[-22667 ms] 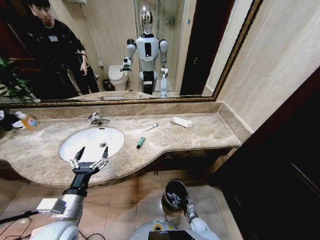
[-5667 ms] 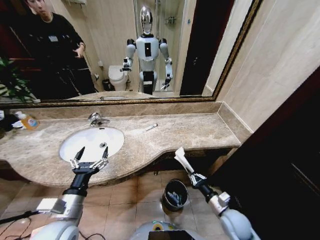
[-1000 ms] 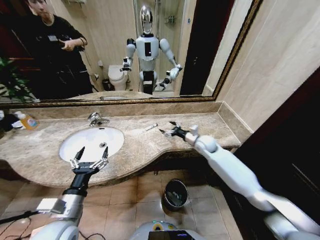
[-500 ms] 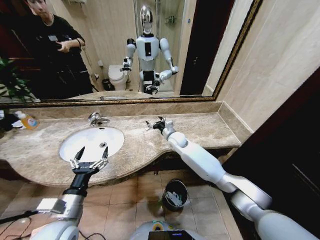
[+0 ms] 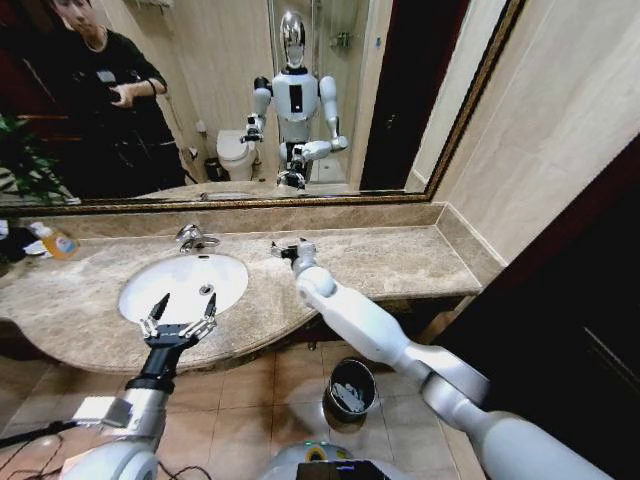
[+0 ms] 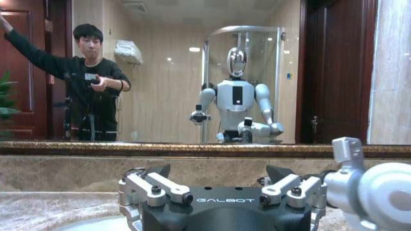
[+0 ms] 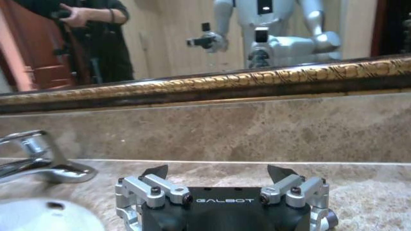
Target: Pick up the trash from the sink and place it in the trash bin.
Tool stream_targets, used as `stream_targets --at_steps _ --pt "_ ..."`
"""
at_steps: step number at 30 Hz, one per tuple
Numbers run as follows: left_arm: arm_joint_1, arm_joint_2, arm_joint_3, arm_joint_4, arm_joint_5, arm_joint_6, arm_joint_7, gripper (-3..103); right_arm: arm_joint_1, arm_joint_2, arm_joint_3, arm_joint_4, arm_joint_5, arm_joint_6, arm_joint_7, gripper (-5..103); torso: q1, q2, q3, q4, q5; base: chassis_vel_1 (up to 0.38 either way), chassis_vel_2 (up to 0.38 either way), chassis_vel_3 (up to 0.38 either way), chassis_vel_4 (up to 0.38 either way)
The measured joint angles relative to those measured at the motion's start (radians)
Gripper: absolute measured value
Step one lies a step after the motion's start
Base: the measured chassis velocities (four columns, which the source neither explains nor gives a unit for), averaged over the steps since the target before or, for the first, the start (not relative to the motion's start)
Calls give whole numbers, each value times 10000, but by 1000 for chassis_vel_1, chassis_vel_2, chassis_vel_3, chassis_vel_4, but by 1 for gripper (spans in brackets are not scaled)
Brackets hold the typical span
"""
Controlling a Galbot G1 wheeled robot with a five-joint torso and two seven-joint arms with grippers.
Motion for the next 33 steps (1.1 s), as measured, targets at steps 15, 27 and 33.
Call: stream_targets --at_steps 15,27,33 --pt "0 0 0 0 0 0 0 100 4 626 490 -1569 -986 249 573 100 0 1 0 -1 3 0 0 0 0" --pt "0 0 -1 0 0 0 0 100 -205 773 759 -2124 -1208 486 841 100 0 1 0 -1 3 0 0 0 0" --pt "0 0 0 0 0 0 0 100 -138 842 852 -2458 -1329 663 828 100 0 1 0 0 3 0 0 0 0"
